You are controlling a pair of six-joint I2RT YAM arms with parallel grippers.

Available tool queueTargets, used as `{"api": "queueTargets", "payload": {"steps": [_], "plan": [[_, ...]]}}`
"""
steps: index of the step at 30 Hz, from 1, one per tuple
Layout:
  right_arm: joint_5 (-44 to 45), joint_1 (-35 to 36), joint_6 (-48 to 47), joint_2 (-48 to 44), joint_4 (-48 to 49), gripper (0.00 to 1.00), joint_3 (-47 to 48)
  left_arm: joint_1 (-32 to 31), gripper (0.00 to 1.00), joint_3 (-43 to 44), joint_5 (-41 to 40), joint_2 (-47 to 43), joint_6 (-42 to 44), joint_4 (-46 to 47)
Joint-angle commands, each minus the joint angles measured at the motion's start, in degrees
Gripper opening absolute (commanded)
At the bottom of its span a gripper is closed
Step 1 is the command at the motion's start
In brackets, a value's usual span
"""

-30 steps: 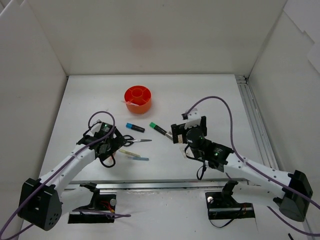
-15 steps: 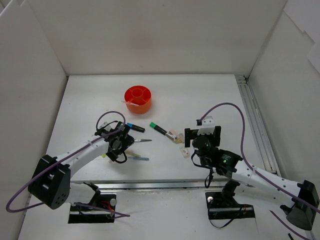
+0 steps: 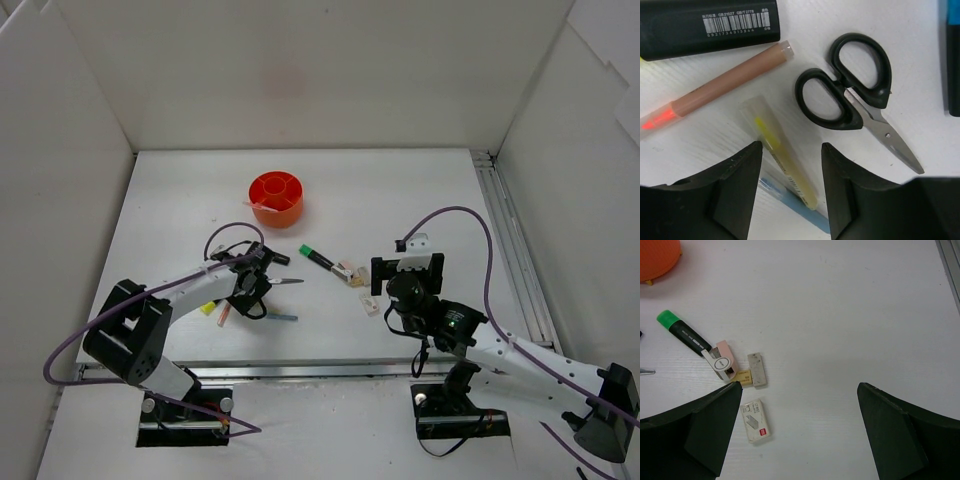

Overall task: Sort the stationery into containers
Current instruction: Pick up the pen from the center of the board.

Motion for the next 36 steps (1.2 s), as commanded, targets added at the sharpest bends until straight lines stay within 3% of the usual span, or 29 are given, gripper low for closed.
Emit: {"api": "queueTargets", "payload": {"steps": [1,8,13,17,29,36], "plan": [[2.0,-0.3,1.4,-0.6,1.6,0.98,-0.1,-0.4,0.46,2.4,-0.8,0.5,-1.2,0.7],[1.7,-0.2,1.6,-0.6,1.6,0.98,-0.2,-1.5,0.23,3.7,-1.1,2.8,-1.3,1.5],[1.4,-0.2,1.6,-0.9,1.5,0.98,-0.2,-2.5,0.15,5.9,-2.2,4.6,-0.5,1.5],[1.5,-0.1,1.6,-1.4,1.4,0.98,-0.2,-2.5,0.0,9.2,-2.4,6.5,1.2,1.3],[1.0,-0.2,1.2,-1.8,1.4,0.98,-0.3,-7.6,0.0,17.3,-7.5,2.9,12.8,7.6],[2.2,-0.3,-0.1,-1.6,2.0,0.98,-0.5,-7.6,0.0,16.6,-12.0,-2.8,31.2,23.0]]}}
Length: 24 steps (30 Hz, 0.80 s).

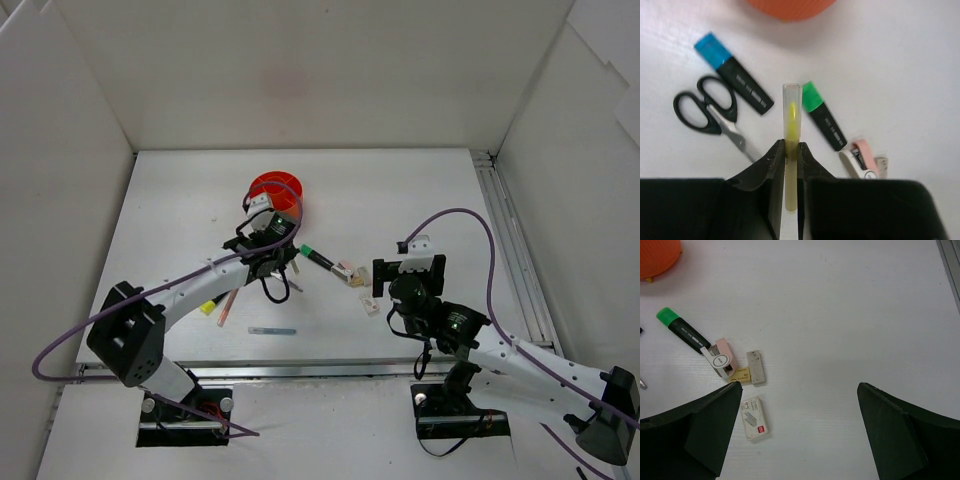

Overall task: Sort the stationery into containers
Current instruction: Pick up the pen from the center of the board, then place the pen in the storage box.

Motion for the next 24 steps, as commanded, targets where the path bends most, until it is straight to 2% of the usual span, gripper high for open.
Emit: {"api": "queueTargets", "payload": {"steps": [1,5,7,11,15,24], "plan": [[2.6,-0.2,-0.3,0.0,2.8,0.98,0.1,0.1,0.0,2.2,-6.7,-5.5,11.1,11.8],[3.3,-0.2,-1.0,0.6,3.5,0.98,0.0,2.3,0.0,3.4,-14.5,-6.8,14.7,16.8],[4.0,-0.2,-1.1,1.0,3.7,0.98,0.0,4.1,0.0,6.3,-15.8,-5.5,14.8,17.3],[5.0,-0.1,-1.3,2.5,3.7,0.98,0.2,6.0,0.0,14.3,-22.1,-0.1,10.6,11.9],[6.6,-0.3,-1.9,3.7,3.7,0.98,0.5,7.4,0.0,23.5,-26.9,6.5,2.9,3.2],[7.3,-0.4,-2.5,5.8,4.0,0.98,1.1,9.6,0.0,29.9,-30.7,13.9,0.1,3.1]]}}
